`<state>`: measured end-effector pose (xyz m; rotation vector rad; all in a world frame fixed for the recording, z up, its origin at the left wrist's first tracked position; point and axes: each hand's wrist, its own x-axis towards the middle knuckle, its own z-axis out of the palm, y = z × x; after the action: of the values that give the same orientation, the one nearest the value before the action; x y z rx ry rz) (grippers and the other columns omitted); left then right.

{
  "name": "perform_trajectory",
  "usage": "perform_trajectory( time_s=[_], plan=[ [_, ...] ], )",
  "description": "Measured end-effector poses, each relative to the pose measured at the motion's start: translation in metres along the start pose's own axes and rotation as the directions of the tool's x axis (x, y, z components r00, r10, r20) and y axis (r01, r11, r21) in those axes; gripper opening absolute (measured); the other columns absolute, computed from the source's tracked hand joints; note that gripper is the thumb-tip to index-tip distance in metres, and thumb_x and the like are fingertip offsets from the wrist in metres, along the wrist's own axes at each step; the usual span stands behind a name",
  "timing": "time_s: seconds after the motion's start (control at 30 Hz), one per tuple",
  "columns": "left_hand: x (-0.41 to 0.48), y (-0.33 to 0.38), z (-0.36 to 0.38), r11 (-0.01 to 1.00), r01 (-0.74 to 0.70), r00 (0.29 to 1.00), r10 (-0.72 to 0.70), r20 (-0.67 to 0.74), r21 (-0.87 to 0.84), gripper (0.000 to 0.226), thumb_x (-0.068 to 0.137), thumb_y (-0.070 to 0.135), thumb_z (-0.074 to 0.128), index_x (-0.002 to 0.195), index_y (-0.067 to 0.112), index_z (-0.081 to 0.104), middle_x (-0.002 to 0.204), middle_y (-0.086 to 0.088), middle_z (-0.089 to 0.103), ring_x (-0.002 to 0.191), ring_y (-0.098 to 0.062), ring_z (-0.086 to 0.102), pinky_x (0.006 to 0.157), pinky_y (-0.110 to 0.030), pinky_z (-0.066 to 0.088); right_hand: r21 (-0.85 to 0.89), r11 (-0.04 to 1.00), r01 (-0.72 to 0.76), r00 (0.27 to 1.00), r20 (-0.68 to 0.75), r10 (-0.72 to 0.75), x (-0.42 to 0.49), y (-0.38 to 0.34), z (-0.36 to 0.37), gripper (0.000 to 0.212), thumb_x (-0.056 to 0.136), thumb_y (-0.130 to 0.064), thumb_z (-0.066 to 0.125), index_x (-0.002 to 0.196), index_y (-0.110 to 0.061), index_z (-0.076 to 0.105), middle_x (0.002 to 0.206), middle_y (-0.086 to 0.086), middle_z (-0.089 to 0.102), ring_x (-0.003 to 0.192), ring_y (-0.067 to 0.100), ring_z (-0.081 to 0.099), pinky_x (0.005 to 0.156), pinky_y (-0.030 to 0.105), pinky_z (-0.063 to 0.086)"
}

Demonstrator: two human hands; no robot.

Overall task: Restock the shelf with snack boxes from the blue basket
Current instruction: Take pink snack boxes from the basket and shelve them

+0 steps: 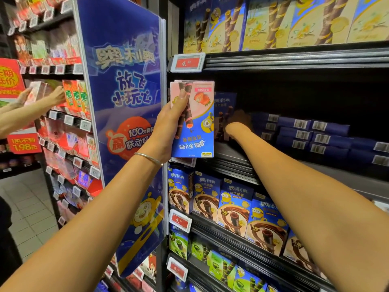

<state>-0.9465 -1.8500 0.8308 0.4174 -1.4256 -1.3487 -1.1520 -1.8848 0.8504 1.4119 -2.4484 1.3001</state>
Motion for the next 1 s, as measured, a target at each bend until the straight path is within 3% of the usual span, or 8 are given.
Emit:
perform_trajectory(
  time_s=[0.1, 0.2, 0.33, 0.43, 0.6, 0.77, 0.9, 1.0],
  plan=[
    [0.001, 0.0, 0.001, 1.0, -0.008, 1.0, 0.008, -0.006, -0.005, 0.061, 0.099, 0.056, 0.057, 0.136, 0.007, 0.064, 0.127, -0.019, 0.074, 0.105, -0.033, 0.075, 0.104, -0.054, 0.056, -0.033, 0.999, 0.008, 1.0, 0.024, -0.007, -0.002, 0.0, -0.004, 0.031, 0.098, -0.014, 0.06, 0.126, 0.001, 0.062, 0.127, 0.02, 0.063, 0.117, 0.036, 0.061, 0.095, 0.039, 0.05],
    [0.0, 0.0, 0.001, 1.0, -0.005, 1.0, 0.005, -0.007, -0.012, 0.061, 0.092, 0.059, 0.061, 0.131, 0.012, 0.067, 0.123, -0.016, 0.076, 0.102, -0.03, 0.077, 0.102, -0.052, 0.058, -0.091, 0.996, -0.005, 0.998, 0.061, 0.01, -0.002, 0.003, -0.008, 0.035, 0.098, -0.006, 0.057, 0.131, 0.004, 0.057, 0.133, 0.02, 0.059, 0.123, 0.035, 0.058, 0.103, 0.038, 0.05],
    [0.0, 0.0, 0.002, 1.0, -0.004, 1.0, 0.003, -0.015, -0.015, 0.07, 0.09, 0.06, 0.062, 0.134, 0.005, 0.066, 0.126, -0.018, 0.075, 0.114, -0.04, 0.072, 0.107, -0.058, 0.054, -0.089, 0.995, -0.052, 0.973, 0.219, 0.07, -0.008, 0.006, -0.015, 0.038, 0.105, -0.007, 0.045, 0.14, 0.006, 0.048, 0.143, 0.019, 0.05, 0.134, 0.032, 0.049, 0.113, 0.036, 0.039],
    [-0.002, 0.003, 0.005, 1.0, -0.006, 1.0, 0.006, -0.018, 0.0, 0.076, 0.09, 0.059, 0.063, 0.14, 0.002, 0.061, 0.125, -0.018, 0.075, 0.113, -0.039, 0.072, 0.106, -0.057, 0.055, -0.088, 0.994, -0.06, 0.952, 0.296, 0.084, -0.015, 0.006, -0.019, 0.04, 0.106, -0.009, 0.04, 0.144, 0.006, 0.044, 0.147, 0.021, 0.047, 0.135, 0.034, 0.047, 0.111, 0.036, 0.039],
    [-0.008, 0.007, 0.007, 1.0, 0.004, 1.0, -0.004, -0.014, 0.006, 0.063, 0.096, 0.055, 0.062, 0.134, 0.005, 0.064, 0.123, -0.016, 0.076, 0.103, -0.032, 0.075, 0.098, -0.049, 0.059, 0.289, 0.949, -0.126, 0.974, 0.217, 0.064, -0.018, -0.001, -0.032, 0.04, 0.103, -0.013, 0.048, 0.139, 0.005, 0.05, 0.146, 0.021, 0.05, 0.134, 0.034, 0.049, 0.112, 0.039, 0.041],
    [-0.014, 0.009, 0.013, 1.0, -0.006, 1.0, 0.006, -0.003, 0.012, 0.046, 0.098, 0.055, 0.059, 0.119, 0.015, 0.069, 0.117, -0.014, 0.078, 0.094, -0.026, 0.078, 0.091, -0.043, 0.062, 0.703, 0.707, -0.079, 0.997, 0.055, 0.057, -0.054, -0.011, -0.052, 0.04, 0.098, -0.033, 0.057, 0.127, -0.006, 0.056, 0.12, 0.007, 0.062, 0.109, 0.024, 0.062, 0.091, 0.042, 0.057],
    [-0.02, 0.009, 0.02, 1.0, 0.0, 1.0, 0.0, -0.006, 0.006, 0.039, 0.106, 0.049, 0.053, 0.117, 0.015, 0.07, 0.107, -0.009, 0.08, 0.089, -0.023, 0.079, 0.084, -0.038, 0.063, 0.774, 0.632, -0.042, 0.974, 0.172, -0.146, -0.103, -0.006, -0.072, 0.047, 0.098, -0.059, 0.048, 0.119, -0.019, 0.062, 0.116, 0.003, 0.069, 0.104, 0.017, 0.068, 0.087, 0.036, 0.057],
    [-0.028, 0.011, 0.027, 1.0, 0.0, 1.0, 0.0, 0.002, -0.013, 0.046, 0.108, 0.048, 0.05, 0.123, 0.008, 0.068, 0.119, -0.02, 0.074, 0.098, -0.032, 0.075, 0.099, -0.05, 0.057, 0.764, 0.646, -0.017, 0.925, 0.258, -0.281, -0.129, 0.004, -0.077, 0.056, 0.09, -0.059, 0.061, 0.128, -0.018, 0.056, 0.118, 0.002, 0.07, 0.107, 0.016, 0.07, 0.09, 0.039, 0.057]
  ],
)
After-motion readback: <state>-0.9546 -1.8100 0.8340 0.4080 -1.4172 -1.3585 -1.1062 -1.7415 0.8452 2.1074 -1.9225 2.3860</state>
